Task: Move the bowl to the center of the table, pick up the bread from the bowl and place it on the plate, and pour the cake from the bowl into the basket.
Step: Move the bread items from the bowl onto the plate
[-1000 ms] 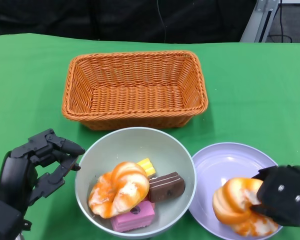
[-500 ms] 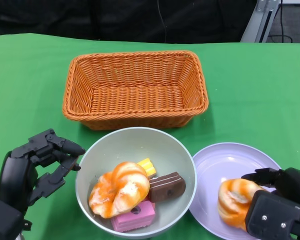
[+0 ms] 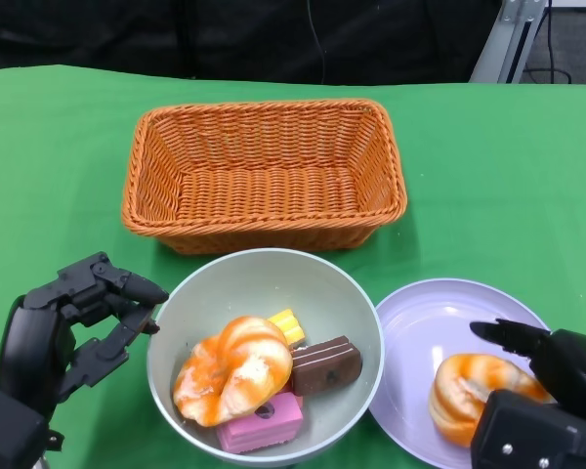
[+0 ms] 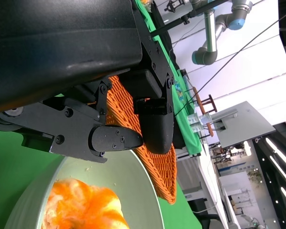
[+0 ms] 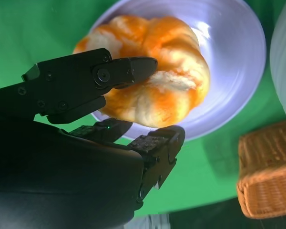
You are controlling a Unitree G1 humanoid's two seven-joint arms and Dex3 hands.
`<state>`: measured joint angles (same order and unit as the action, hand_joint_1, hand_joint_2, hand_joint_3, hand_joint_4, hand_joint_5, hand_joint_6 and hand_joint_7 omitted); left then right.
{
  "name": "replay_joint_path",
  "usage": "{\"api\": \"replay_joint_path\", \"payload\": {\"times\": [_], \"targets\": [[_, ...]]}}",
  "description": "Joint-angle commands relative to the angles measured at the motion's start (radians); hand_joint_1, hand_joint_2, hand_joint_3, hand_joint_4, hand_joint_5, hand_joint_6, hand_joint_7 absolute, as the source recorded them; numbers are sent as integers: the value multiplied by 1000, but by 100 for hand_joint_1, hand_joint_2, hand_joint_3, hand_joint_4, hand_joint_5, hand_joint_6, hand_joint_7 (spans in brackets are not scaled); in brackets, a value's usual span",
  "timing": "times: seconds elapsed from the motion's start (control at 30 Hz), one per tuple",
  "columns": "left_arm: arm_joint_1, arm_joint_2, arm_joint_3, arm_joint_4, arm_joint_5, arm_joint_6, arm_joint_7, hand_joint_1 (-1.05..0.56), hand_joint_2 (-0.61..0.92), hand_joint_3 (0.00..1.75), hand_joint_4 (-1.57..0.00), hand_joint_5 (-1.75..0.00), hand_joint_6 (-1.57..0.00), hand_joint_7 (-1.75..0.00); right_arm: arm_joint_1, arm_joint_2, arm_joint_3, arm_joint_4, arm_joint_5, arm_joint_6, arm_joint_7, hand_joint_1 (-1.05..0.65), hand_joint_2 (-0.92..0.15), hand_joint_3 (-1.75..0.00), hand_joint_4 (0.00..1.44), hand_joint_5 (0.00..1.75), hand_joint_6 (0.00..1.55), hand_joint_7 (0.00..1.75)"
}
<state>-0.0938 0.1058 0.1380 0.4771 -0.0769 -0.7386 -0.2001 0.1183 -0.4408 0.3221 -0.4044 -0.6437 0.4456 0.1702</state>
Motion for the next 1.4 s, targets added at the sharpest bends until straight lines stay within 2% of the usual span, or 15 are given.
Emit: {"api": "replay_joint_path", "payload": {"times": [0.03,0.4,0.53,1.0,1.2,1.33,1.4], "targets": [[-3,22,3,11,-2,-17,-5,-13,92,32,-74,-136,-82,-99,13,4,-16,18,-26,-38,-36,-49,-92,-9,32,0,30,0],[2,24,-2,5,1,-20,-1,-12,92,34,-73,-134,-82,-99,22,12,-22,103,-88,-182,-146,-56,-92,-4,21,0,22,0],[1,29,-3,7,-1,-16,-5,-13,92,33,-73,-135,-82,-99,26,20,-26,142,-100,-246,-218,-60,-92,-5,16,0,20,0],[7,34,-9,-4,-11,1,-16,-14,92,31,-73,-133,-82,-98,22,49,-75,158,-88,-307,-232,-60,-92,-7,15,1,22,1],[5,32,-11,0,-11,-6,-14,-13,92,30,-74,-134,-82,-98,-5,52,-118,266,-4,-554,-375,-62,-92,-6,20,4,24,1],[5,32,-11,0,-11,-5,-13,-13,92,31,-74,-134,-82,-98,-8,57,-130,293,0,-601,-390,-62,-92,-6,21,4,24,1],[4,32,-12,1,-7,-5,-11,-13,92,31,-73,-134,-82,-98,-1,81,-140,253,68,-640,-373,-65,-92,-9,24,6,27,2]]}}
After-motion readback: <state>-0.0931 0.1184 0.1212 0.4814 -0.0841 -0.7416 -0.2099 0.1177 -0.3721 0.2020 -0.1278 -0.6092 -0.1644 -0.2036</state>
